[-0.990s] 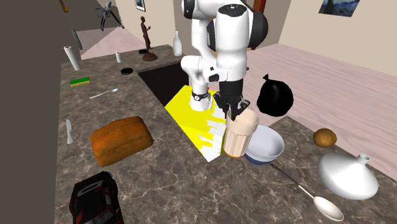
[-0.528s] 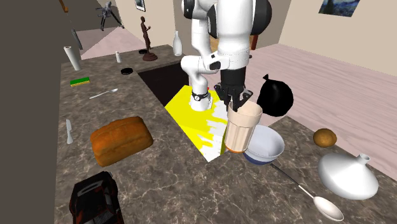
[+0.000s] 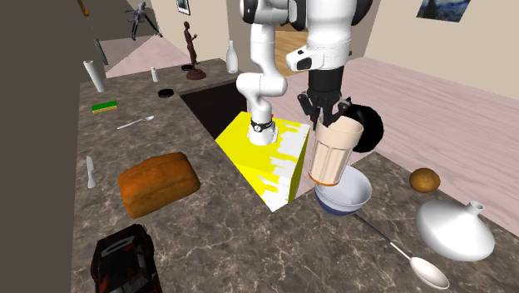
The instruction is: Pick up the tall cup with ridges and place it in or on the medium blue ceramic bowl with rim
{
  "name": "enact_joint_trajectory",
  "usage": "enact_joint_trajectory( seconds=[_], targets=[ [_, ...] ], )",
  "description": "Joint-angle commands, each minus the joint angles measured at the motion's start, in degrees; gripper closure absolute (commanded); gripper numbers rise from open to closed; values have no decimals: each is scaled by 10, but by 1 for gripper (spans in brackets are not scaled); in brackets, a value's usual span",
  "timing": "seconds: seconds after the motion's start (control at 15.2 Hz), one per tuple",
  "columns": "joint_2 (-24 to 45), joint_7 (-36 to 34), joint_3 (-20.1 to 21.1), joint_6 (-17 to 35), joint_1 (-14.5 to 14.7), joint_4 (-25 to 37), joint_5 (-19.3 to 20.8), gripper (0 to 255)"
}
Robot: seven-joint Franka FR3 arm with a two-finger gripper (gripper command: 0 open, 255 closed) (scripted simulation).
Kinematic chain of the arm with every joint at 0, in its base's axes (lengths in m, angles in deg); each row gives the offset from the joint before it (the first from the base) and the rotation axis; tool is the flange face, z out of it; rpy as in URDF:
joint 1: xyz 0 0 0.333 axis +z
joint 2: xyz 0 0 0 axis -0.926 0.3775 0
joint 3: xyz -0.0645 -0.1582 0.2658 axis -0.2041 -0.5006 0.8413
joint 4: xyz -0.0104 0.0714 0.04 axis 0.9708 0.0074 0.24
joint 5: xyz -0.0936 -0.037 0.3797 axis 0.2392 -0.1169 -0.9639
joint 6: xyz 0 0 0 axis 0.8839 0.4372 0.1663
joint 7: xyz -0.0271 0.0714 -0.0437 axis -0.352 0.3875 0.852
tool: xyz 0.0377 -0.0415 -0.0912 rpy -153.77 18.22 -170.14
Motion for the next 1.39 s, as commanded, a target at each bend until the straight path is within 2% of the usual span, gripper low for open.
enact_joint_trajectory(
  seconds=[0.0, 0.4, 1.32],
  targets=[
    [-10, -22, 11, -12, 9, 6, -4, 255],
    [-15, -105, 55, -49, 42, 49, -7, 255],
    [-32, -89, 57, 59, 45, -75, -18, 255]
  ],
)
